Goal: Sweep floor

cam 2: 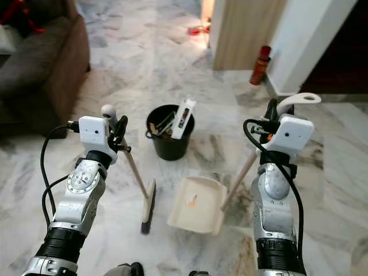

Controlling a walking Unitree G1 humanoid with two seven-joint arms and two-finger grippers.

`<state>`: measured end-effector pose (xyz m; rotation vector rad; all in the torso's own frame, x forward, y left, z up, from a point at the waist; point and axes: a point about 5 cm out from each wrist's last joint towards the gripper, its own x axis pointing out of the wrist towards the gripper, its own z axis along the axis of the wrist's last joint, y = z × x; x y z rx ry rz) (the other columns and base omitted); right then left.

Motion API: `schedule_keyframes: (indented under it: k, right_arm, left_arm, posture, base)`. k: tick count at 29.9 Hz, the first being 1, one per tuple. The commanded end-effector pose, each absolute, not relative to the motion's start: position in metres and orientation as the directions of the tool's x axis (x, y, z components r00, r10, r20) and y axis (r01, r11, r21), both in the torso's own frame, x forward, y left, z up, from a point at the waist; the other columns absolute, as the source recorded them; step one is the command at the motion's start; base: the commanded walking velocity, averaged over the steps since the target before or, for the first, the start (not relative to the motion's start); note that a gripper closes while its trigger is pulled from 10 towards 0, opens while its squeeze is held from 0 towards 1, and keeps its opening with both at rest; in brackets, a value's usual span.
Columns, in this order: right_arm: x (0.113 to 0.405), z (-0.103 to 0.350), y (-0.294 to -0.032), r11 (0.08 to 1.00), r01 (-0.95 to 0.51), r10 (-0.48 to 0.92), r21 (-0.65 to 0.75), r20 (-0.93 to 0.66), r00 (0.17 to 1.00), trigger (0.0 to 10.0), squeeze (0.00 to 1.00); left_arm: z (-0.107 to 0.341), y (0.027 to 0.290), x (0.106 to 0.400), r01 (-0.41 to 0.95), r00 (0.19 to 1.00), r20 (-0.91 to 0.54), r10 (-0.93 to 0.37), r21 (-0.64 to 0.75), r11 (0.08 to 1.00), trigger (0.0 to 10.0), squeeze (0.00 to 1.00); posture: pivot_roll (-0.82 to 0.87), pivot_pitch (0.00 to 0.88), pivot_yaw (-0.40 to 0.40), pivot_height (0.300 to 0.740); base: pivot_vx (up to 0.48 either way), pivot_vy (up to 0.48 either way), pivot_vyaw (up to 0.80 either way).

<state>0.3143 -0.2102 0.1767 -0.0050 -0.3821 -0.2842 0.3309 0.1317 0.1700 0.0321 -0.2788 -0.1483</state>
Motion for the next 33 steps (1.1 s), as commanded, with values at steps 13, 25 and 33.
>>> schedule_keyframes:
  k: [13, 25, 33]
  right_arm:
    - [0.3139, 0.1808, -0.2099, 0.959, 0.278, -0.274, 0.053, 0.415, 0.867, 10.0, 0.00]
    - [0.3132, 0.1818, -0.2103, 0.957, 0.284, -0.280, 0.054, 0.418, 0.864, 10.0, 0.00]
    - [0.3153, 0.1843, -0.2093, 0.958, 0.282, -0.280, 0.059, 0.425, 0.861, 10.0, 0.00]
  left_arm:
    - [0.1776, 0.1294, 0.3323, 0.149, 0.936, 0.308, -0.172, 0.098, 0.984, 10.0, 0.00]
    - [0.1785, 0.1260, 0.3328, 0.167, 0.931, 0.312, -0.189, 0.096, 0.981, 10.0, 0.00]
    - [0.1816, 0.1285, 0.3329, 0.159, 0.929, 0.321, -0.182, 0.098, 0.982, 10.0, 0.00]
  posture:
    - [0.09, 0.120, -0.050, 0.740]
    - [0.09, 0.105, -0.042, 0.740]
    - [0.09, 0.113, -0.042, 0.740]
  base:
    - [0.000, -0.031, -0.80]
    - [0.000, -0.200, -0.80]
    - [0.000, -0.071, -0.80]
